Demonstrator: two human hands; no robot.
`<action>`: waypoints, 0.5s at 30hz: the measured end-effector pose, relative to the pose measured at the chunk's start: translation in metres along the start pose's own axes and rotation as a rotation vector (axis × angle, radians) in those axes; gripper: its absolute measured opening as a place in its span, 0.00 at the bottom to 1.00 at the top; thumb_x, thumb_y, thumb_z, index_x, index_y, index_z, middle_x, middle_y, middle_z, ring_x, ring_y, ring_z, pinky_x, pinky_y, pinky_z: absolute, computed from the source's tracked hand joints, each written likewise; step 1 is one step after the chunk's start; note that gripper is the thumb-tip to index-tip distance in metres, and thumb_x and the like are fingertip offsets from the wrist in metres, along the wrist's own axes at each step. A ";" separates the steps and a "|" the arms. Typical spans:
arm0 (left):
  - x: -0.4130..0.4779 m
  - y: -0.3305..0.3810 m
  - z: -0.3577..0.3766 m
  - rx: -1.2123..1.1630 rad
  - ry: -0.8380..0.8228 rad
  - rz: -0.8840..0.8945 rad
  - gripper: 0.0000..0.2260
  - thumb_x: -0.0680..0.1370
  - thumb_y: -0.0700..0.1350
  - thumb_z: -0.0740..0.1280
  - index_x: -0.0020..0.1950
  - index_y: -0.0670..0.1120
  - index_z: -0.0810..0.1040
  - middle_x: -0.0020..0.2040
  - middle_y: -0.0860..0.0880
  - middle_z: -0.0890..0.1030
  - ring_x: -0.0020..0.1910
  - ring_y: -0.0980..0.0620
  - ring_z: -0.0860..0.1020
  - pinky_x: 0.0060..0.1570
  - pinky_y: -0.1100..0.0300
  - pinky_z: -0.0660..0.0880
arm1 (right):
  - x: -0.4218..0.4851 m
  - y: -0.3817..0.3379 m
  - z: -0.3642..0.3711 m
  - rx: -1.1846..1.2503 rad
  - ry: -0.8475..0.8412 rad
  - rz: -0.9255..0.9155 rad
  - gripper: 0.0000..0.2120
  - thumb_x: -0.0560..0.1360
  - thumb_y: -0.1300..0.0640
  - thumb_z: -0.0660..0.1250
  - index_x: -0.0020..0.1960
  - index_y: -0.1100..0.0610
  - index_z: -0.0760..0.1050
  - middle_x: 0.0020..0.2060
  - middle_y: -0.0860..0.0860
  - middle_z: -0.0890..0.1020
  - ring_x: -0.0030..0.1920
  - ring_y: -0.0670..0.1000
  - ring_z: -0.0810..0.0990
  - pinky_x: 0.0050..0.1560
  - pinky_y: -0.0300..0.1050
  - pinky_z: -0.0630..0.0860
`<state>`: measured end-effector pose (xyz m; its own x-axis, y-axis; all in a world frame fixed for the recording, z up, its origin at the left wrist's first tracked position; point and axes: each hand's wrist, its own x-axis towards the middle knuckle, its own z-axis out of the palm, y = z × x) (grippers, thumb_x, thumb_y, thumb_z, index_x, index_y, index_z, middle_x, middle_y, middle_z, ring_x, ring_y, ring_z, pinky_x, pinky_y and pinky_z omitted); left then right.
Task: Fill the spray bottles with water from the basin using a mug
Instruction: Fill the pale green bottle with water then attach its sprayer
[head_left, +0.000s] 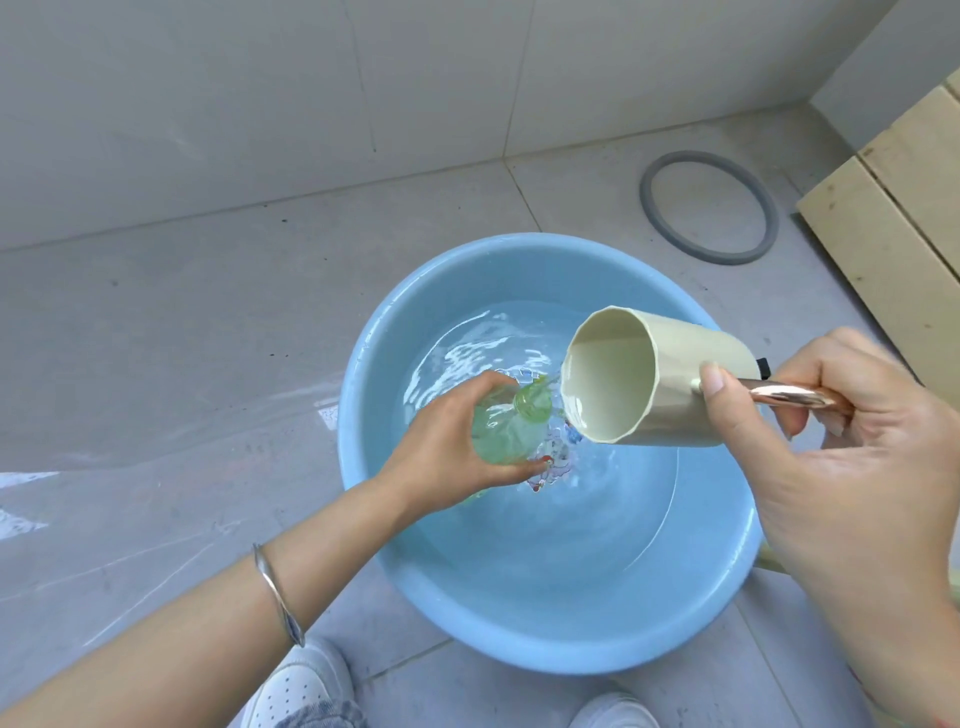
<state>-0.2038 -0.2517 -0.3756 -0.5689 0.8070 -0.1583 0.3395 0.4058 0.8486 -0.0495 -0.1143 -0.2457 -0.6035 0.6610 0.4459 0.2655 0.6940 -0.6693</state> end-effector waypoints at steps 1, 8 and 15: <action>0.000 0.000 0.000 0.002 -0.003 -0.001 0.28 0.64 0.57 0.80 0.60 0.57 0.73 0.54 0.66 0.77 0.54 0.65 0.74 0.53 0.74 0.67 | 0.000 0.000 0.000 -0.008 0.001 -0.017 0.20 0.71 0.56 0.71 0.30 0.49 0.61 0.30 0.44 0.68 0.33 0.42 0.66 0.35 0.30 0.61; 0.000 0.000 0.001 -0.010 -0.010 -0.008 0.27 0.65 0.56 0.80 0.59 0.58 0.73 0.52 0.68 0.77 0.54 0.67 0.74 0.52 0.73 0.68 | 0.003 -0.001 0.000 -0.043 0.000 -0.076 0.18 0.71 0.55 0.70 0.31 0.52 0.62 0.32 0.44 0.68 0.36 0.43 0.67 0.37 0.32 0.62; 0.000 0.001 0.002 -0.011 -0.018 -0.012 0.27 0.64 0.57 0.80 0.59 0.58 0.73 0.53 0.66 0.77 0.54 0.64 0.75 0.54 0.68 0.70 | 0.004 -0.008 0.000 -0.072 -0.021 -0.089 0.18 0.72 0.51 0.69 0.31 0.52 0.62 0.32 0.44 0.67 0.38 0.45 0.67 0.40 0.36 0.62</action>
<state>-0.2020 -0.2506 -0.3761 -0.5596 0.8096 -0.1775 0.3242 0.4109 0.8521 -0.0544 -0.1168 -0.2389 -0.6427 0.5900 0.4888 0.2629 0.7691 -0.5826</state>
